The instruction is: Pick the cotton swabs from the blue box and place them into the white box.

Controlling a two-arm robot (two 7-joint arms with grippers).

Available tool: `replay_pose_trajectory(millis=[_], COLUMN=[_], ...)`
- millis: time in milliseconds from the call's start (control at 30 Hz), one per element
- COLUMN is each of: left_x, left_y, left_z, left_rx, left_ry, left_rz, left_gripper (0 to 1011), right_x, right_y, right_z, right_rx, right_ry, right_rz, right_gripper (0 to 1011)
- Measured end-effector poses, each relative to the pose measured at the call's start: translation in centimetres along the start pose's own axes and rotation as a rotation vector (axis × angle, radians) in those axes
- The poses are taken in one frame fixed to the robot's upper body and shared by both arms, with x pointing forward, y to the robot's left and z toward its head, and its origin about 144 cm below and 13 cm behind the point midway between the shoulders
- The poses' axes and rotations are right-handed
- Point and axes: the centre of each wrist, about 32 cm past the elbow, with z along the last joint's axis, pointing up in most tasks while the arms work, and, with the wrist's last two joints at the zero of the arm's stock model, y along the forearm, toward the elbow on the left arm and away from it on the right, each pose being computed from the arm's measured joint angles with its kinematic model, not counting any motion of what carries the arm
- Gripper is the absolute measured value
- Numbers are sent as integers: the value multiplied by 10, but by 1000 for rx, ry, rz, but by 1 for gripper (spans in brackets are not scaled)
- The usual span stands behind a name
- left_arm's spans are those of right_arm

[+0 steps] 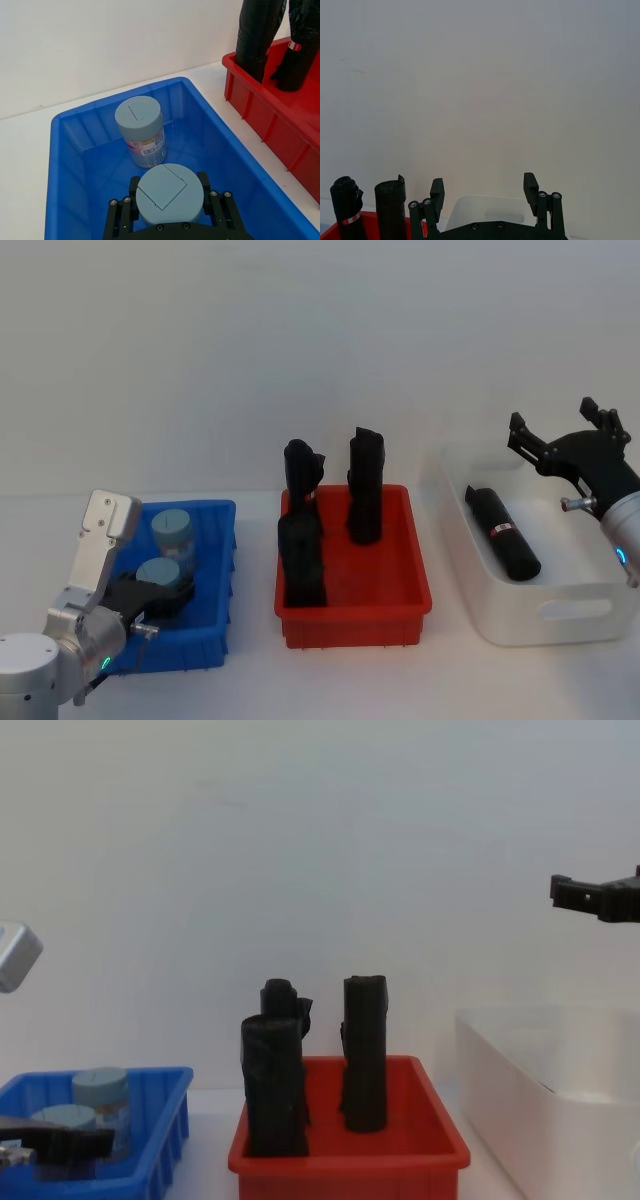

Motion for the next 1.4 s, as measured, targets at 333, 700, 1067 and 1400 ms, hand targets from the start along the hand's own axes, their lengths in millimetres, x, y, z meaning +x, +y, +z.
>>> replay_pose_trajectory(millis=[333,700,1067,1400], left_x=[0,0,-6,-19], left_y=[-1,-1,0,12], left_z=[0,0,17,49], left_rx=[2,2,-46,-138], left_ry=[0,0,-32,-116], left_rz=[-1,-2,-14,16], left_gripper=[666,665,665,666], right_x=[0,0,0,0], right_y=[0,0,0,0], right_z=[0,0,0,0], right_rx=[0,0,0,0], right_ry=[0,0,0,0], right_rz=[0,0,0,0], right_gripper=[1002,1002,1001,1002])
